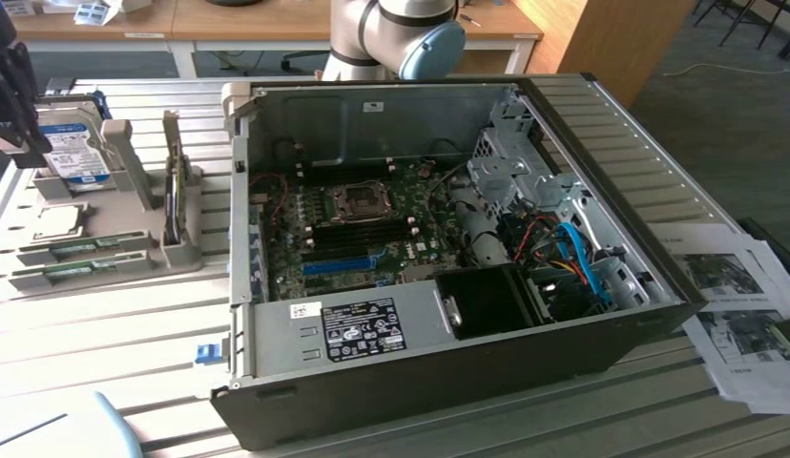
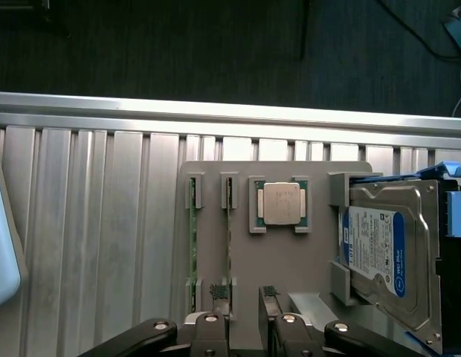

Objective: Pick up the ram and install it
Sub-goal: 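Pick up the ram and move it above insertion slot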

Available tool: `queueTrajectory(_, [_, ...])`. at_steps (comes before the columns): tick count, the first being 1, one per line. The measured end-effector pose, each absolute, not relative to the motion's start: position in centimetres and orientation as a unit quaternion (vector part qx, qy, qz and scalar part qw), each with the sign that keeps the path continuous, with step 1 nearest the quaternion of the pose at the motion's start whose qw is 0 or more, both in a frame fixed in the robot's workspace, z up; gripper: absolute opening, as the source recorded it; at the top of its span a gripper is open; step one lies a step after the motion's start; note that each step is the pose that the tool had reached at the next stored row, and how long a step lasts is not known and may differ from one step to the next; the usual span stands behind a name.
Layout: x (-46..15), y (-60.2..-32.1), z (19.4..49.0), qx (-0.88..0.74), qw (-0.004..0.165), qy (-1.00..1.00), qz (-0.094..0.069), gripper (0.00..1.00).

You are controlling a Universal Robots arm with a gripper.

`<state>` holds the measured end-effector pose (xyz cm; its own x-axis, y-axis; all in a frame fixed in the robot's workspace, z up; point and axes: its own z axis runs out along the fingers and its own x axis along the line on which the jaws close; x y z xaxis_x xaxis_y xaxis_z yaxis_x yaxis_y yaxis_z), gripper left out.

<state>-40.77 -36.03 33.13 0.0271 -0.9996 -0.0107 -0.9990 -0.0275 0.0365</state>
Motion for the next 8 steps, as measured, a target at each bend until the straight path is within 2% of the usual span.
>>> queueTrajectory(8, [-40.8,-36.0,31.9,0.717,0.009,-0.697,-0.017,0.29])
